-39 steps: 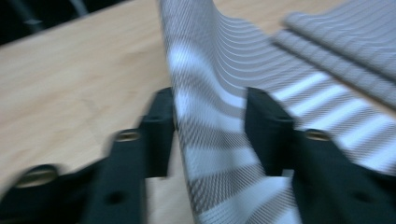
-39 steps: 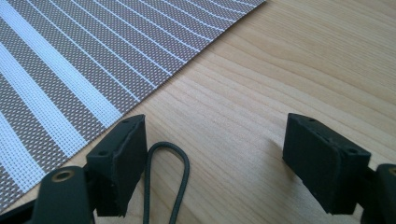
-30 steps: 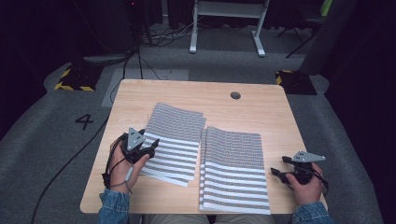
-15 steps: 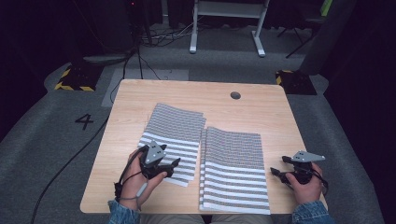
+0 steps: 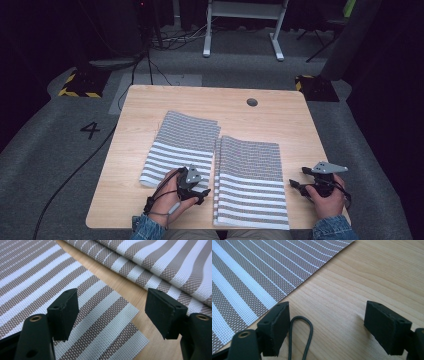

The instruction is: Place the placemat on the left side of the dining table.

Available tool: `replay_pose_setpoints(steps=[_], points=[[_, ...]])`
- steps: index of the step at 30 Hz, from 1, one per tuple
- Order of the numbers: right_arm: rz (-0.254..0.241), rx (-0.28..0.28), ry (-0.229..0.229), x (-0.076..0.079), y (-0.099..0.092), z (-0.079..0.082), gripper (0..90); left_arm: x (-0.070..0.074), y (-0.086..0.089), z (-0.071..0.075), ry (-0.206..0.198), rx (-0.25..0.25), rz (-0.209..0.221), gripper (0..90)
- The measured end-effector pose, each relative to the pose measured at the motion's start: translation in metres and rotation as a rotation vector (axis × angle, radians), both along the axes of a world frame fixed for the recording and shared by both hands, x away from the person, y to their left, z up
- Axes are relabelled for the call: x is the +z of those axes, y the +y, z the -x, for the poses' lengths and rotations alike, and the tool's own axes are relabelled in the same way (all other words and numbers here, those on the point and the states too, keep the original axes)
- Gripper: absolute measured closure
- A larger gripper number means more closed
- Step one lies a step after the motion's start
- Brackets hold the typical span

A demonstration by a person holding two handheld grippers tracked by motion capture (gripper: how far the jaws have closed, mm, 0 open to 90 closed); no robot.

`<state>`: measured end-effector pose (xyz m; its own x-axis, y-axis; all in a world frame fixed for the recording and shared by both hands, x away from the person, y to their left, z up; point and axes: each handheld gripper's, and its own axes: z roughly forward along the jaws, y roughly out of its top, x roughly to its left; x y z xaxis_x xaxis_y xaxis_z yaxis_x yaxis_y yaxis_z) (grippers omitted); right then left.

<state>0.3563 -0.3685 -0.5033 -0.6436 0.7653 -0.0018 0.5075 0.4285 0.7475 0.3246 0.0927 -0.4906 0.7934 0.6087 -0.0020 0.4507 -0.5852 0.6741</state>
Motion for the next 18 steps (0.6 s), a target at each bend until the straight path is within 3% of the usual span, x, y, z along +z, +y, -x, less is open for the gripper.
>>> replay_pose_setpoints(steps=[2, 4, 7, 8, 11, 15, 16, 17, 18], points=[[0.0, 0.0, 0.0, 0.0, 0.0, 0.0, 21.2, -0.002, 0.0, 0.0, 0.014, 0.001, -0.016, 27.8], [0.0, 0.0, 0.0, 0.0, 0.0, 0.0, 21.2, -0.007, 0.0, -0.001, 0.027, 0.017, 0.021, 28.7], [0.0, 0.0, 0.0, 0.0, 0.0, 0.0, 21.2, -0.009, 0.002, -0.004, -0.007, 0.019, 0.03, 30.4], [0.0, 0.0, 0.0, 0.0, 0.0, 0.0, 21.2, -0.011, 0.005, -0.006, -0.026, 0.023, 0.045, 36.9], [0.0, 0.0, -0.001, 0.0, 0.0, 0.0, 21.2, -0.011, 0.008, -0.007, -0.035, 0.037, 0.052, 44.6], [0.0, 0.0, 0.0, 0.0, 0.0, 0.0, 21.2, -0.009, 0.012, -0.008, -0.019, 0.068, 0.08, 58.7], [0.0, 0.0, 0.0, 0.0, 0.0, 0.0, 21.2, -0.008, 0.013, -0.009, -0.014, 0.079, 0.098, 58.7], [0.0, 0.0, 0.0, 0.0, 0.0, 0.0, 21.2, -0.007, 0.015, -0.008, -0.011, 0.092, 0.114, 65.3], [0.0, 0.0, 0.0, 0.0, 0.0, 0.0, 21.2, -0.003, 0.017, -0.009, -0.01, 0.097, 0.156, 67.5]])
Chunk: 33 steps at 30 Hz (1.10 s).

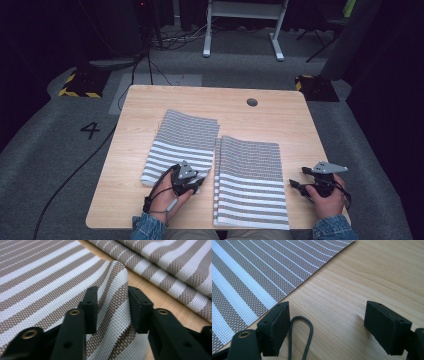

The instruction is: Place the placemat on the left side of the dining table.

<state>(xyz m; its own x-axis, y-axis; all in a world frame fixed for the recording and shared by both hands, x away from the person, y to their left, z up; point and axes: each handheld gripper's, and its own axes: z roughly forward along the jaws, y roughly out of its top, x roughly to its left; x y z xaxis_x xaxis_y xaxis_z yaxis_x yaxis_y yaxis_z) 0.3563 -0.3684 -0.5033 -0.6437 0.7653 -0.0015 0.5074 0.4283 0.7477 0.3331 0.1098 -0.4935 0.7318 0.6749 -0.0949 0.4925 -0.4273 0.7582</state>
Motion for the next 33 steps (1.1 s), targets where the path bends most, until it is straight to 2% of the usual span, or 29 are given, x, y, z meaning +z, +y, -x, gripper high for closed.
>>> replay_pose_setpoints(steps=[1, 2, 5, 6, 8, 9, 10, 11, 13, 14, 17, 19, 20, 21, 22, 24, 25, 26, 27, 28, 30, 31, 33], points=[[0.0, 0.0, 0.0, 0.0, 0.0, 0.0, 21.2, 0.0, 0.0, 0.0, 0.0, 0.0, 0.0, 68.4], [0.0, 0.0, 0.0, 0.0, 0.0, 0.0, 21.2, 0.003, 0.002, 0.0, -0.022, 0.004, 0.029, 70.0], [0.0, 0.0, 0.0, 0.0, 0.0, 0.0, 21.2, 0.007, 0.005, 0.0, -0.043, 0.02, 0.052, 74.0], [0.0, 0.0, 0.0, 0.0, 0.0, 0.0, 21.2, 0.01, 0.008, 0.001, -0.055, 0.032, 0.085, 74.2], [0.0, 0.0, 0.0, 0.0, 0.0, 0.0, 21.2, 0.011, 0.009, 0.001, -0.053, 0.035, 0.097, 74.0], [0.0, 0.0, 0.0, 0.0, 0.0, 0.0, 21.2, 0.012, 0.01, 0.001, -0.063, 0.041, 0.11, 74.0], [0.0, 0.0, 0.0, 0.0, 0.0, 0.0, 21.2, 0.015, 0.013, 0.001, -0.061, 0.044, 0.147, 73.3], [0.0, 0.0, 0.0, 0.0, 0.0, 0.0, 21.2, 0.016, 0.014, 0.0, -0.067, 0.042, 0.164, 72.4], [0.0, 0.0, 0.0, 0.0, 0.0, 0.0, 21.2, 0.017, 0.016, 0.0, -0.068, 0.044, 0.172, 70.7], [0.0, 0.0, 0.0, 0.0, 0.0, 0.0, 21.2, 0.017, 0.017, -0.001, -0.066, 0.049, 0.19, 70.7], [0.0, 0.0, 0.0, 0.0, 0.0, 0.0, 21.2, 0.015, 0.022, -0.003, -0.058, 0.077, 0.173, 69.8], [0.0, 0.0, 0.0, 0.0, 0.0, 0.0, 21.2, 0.014, 0.025, -0.004, -0.048, 0.087, 0.169, 75.7], [0.0, 0.0, 0.0, 0.0, 0.0, 0.0, 21.2, 0.015, 0.026, -0.003, -0.067, 0.1, 0.148, 78.2], [0.0, 0.0, 0.0, 0.0, 0.0, 0.0, 21.2, 0.016, 0.026, -0.003, -0.072, 0.101, 0.146, 80.1], [0.0, 0.0, 0.0, 0.0, 0.0, 0.0, 21.2, 0.018, 0.027, -0.002, -0.095, 0.11, 0.139, 81.5], [0.0, 0.0, 0.0, 0.0, 0.0, 0.0, 21.2, 0.021, 0.03, -0.002, -0.124, 0.125, 0.144, 83.2], [0.0, 0.0, 0.0, 0.0, 0.0, 0.0, 21.2, 0.021, 0.03, -0.002, -0.124, 0.125, 0.144, 83.6], [0.0, 0.0, 0.0, 0.0, 0.0, 0.0, 21.2, 0.026, 0.036, -0.001, -0.154, 0.152, 0.15, 83.9], [0.0, 0.0, 0.0, 0.0, 0.0, 0.0, 21.2, 0.026, 0.036, -0.001, -0.154, 0.152, 0.15, 84.0], [0.0, 0.0, 0.0, 0.0, 0.0, 0.0, 21.2, 0.03, 0.046, -0.001, -0.183, 0.188, 0.166, 84.1], [0.0, 0.0, 0.0, 0.0, 0.0, 0.0, 21.2, 0.034, 0.056, -0.001, -0.204, 0.224, 0.174, 84.1], [0.0, 0.0, 0.0, 0.0, 0.0, 0.0, 21.2, 0.034, 0.056, -0.001, -0.204, 0.224, 0.174, 84.1], [0.0, 0.0, 0.0, 0.0, 0.0, 0.0, 21.2, 0.039, 0.072, 0.0, -0.242, 0.279, 0.181, 84.1]])
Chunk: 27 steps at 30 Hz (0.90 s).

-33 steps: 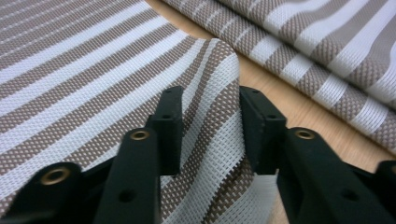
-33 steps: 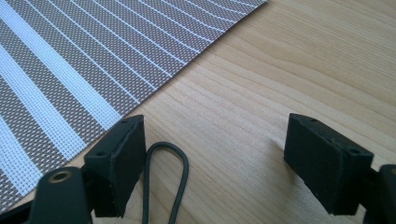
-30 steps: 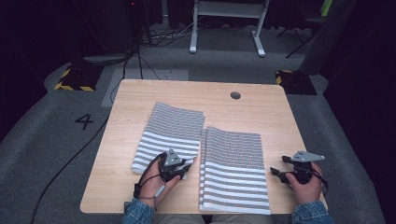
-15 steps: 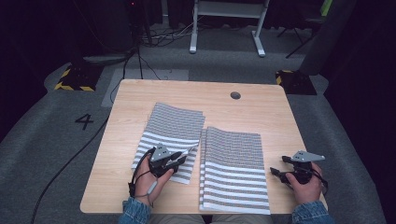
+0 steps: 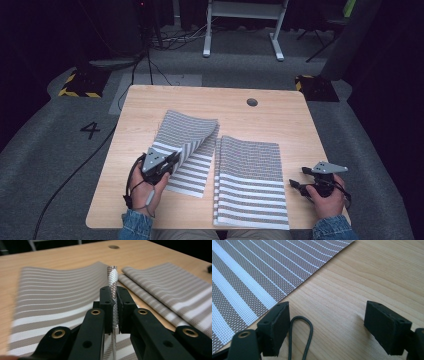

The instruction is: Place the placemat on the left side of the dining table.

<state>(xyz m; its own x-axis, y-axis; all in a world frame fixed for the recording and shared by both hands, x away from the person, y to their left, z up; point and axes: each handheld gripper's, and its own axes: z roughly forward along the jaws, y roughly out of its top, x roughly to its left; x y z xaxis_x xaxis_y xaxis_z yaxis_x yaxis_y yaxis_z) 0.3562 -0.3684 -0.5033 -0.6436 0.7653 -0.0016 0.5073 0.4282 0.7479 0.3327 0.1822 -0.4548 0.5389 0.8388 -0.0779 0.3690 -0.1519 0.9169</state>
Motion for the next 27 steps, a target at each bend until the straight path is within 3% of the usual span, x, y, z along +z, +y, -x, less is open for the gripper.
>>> replay_pose_setpoints(steps=[4, 15, 24, 25, 26, 27], points=[[0.0, 0.0, 0.0, 0.0, 0.0, 0.0, 21.2, 0.006, 0.019, 0.002, -0.043, 0.07, -0.011, 84.5], [0.0, 0.0, 0.0, 0.0, 0.0, 0.0, 21.2, 0.011, 0.068, 0.008, -0.08, 0.232, 0.006, 84.6], [0.0, 0.0, 0.0, 0.0, 0.0, 0.0, 21.2, 0.011, 0.093, 0.014, -0.088, 0.325, 0.021, 84.5], [0.0, 0.0, 0.0, 0.0, 0.0, 0.0, 21.2, 0.01, 0.1, 0.015, -0.083, 0.357, 0.018, 84.3], [0.0, 0.0, 0.0, 0.0, 0.0, 0.0, 21.2, 0.01, 0.1, 0.015, -0.083, 0.357, 0.018, 84.2], [0.0, 0.0, 0.0, 0.0, 0.0, 0.0, 21.2, 0.008, 0.106, 0.016, -0.07, 0.403, 0.02, 84.0]])
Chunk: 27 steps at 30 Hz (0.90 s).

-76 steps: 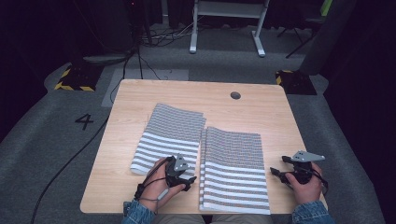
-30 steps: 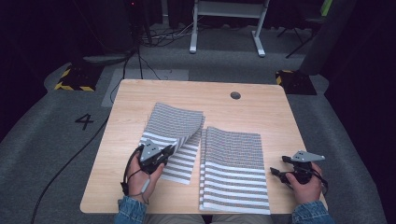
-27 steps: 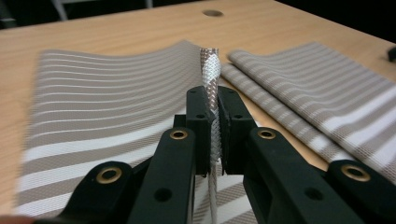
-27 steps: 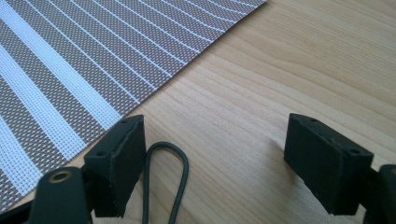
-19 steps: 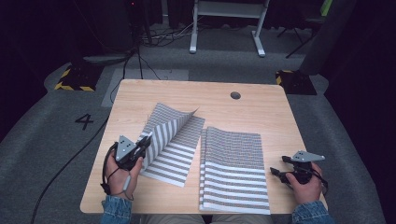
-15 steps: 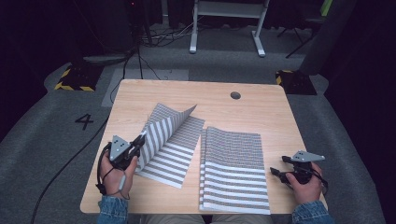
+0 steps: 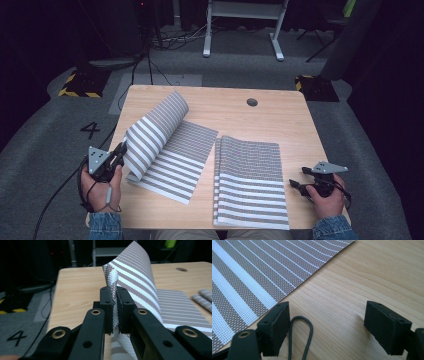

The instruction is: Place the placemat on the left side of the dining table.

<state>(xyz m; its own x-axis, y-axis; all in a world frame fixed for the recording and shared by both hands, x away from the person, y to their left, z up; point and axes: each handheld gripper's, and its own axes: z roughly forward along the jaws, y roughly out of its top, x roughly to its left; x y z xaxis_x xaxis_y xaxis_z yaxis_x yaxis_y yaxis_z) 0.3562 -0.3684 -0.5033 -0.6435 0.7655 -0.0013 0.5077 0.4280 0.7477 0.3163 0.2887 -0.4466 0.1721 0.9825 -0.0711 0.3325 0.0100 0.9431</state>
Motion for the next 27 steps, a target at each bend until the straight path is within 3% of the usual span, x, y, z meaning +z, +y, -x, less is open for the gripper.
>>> replay_pose_setpoints(steps=[3, 4, 6, 8, 9, 11, 14, 16, 18, 21, 22, 23, 24, 25, 26, 27], points=[[0.0, 0.0, 0.0, 0.0, 0.0, 0.0, 21.2, -0.002, 0.006, 0.001, 0.02, 0.035, -0.003, 83.6], [0.0, 0.0, 0.0, 0.0, 0.0, 0.0, 21.2, -0.004, 0.012, 0.003, 0.03, 0.083, 0.012, 83.4], [0.0, 0.0, 0.0, 0.0, 0.0, 0.0, 21.2, -0.003, 0.017, 0.005, 0.036, 0.123, 0.016, 82.0], [0.0, 0.0, -0.001, 0.0, 0.0, 0.0, 21.2, -0.003, 0.017, 0.005, 0.036, 0.123, 0.016, 80.0], [0.0, 0.0, 0.0, 0.0, 0.0, 0.0, 21.2, -0.001, 0.022, 0.008, 0.026, 0.185, 0.015, 69.5], [0.0, 0.0, 0.0, 0.0, 0.0, 0.0, 21.2, 0.0, 0.024, 0.008, 0.034, 0.21, 0.009, 53.1], [0.0, 0.0, 0.0, 0.0, 0.0, 0.0, 21.2, 0.001, 0.019, 0.005, 0.053, 0.185, 0.003, 38.4], [0.0, 0.0, 0.0, 0.0, 0.0, 0.0, 21.2, 0.002, 0.013, 0.003, 0.076, 0.154, -0.01, 37.1], [0.0, 0.0, -0.001, 0.0, 0.0, 0.0, 21.2, 0.002, 0.01, 0.002, 0.074, 0.144, -0.01, 35.9], [0.0, 0.0, -0.001, 0.0, 0.0, 0.0, 21.2, 0.0, -0.011, -0.006, 0.12, 0.03, -0.002, 34.9], [0.0, 0.0, -0.001, 0.0, 0.0, 0.0, 21.2, 0.0, -0.011, -0.006, 0.12, 0.03, -0.002, 34.5], [0.0, 0.0, -0.001, 0.0, 0.0, 0.0, 21.2, -0.005, -0.023, -0.01, 0.149, -0.031, 0.007, 34.2], [0.0, 0.0, -0.001, 0.0, 0.0, 0.0, 21.2, -0.005, -0.023, -0.01, 0.149, -0.031, 0.007, 34.1], [0.0, 0.0, 0.0, 0.0, 0.0, 0.0, 21.2, -0.01, -0.037, -0.014, 0.182, -0.097, 0.016, 33.8], [0.0, 0.0, 0.0, 0.0, 0.0, 0.0, 21.2, -0.01, -0.037, -0.014, 0.182, -0.097, 0.016, 33.3], [0.0, 0.0, 0.0, 0.0, 0.0, 0.0, 21.2, -0.016, -0.054, -0.017, 0.233, -0.159, -0.001, 32.7]])
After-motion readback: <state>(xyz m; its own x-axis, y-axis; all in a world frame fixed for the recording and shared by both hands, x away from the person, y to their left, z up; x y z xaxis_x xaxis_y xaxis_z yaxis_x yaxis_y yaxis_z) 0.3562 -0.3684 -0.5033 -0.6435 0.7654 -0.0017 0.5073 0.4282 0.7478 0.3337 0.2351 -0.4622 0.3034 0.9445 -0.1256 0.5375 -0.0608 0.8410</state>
